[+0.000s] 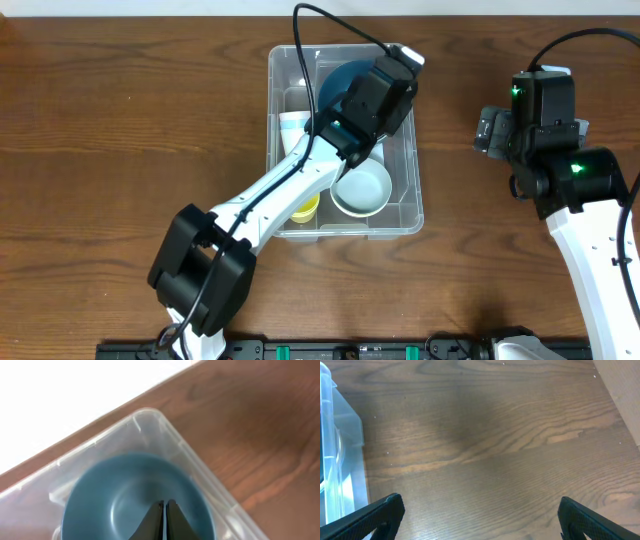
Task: Pack container
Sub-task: 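Lower the blue bowl onto the cream bowl in the bin and release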
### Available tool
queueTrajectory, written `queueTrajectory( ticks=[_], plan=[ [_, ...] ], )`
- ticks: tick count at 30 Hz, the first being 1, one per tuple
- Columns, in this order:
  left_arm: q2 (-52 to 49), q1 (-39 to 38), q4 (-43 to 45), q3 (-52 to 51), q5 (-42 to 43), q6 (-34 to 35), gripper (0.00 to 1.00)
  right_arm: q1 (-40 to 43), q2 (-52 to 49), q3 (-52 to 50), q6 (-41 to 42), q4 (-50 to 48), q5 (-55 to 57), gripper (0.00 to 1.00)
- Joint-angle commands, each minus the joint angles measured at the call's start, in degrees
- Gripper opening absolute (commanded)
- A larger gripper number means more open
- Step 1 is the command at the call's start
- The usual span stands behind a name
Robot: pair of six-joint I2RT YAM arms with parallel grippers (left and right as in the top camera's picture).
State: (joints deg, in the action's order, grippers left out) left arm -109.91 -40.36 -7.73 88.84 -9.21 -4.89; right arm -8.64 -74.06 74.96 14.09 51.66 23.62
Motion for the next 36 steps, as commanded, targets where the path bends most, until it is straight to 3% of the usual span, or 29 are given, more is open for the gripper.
queueTrajectory(
  ticks=[1,21,36],
  plan=[
    [-1.7,0.1,2.6,0.3,0.2,-0.4,0.06,0.4,0.5,0.9,0.5,0.1,0.6,0.99],
    [-6.5,2.5,11.7,0.3,0.2,-0.4,0.06,0.4,0.5,0.9,0.5,0.1,0.6,0.99],
    [-11.1,2.8,13.4,0.3,0.2,-1.1,0.05,0.4,0.5,0.9,0.5,0.1,0.6,0.99]
  ],
)
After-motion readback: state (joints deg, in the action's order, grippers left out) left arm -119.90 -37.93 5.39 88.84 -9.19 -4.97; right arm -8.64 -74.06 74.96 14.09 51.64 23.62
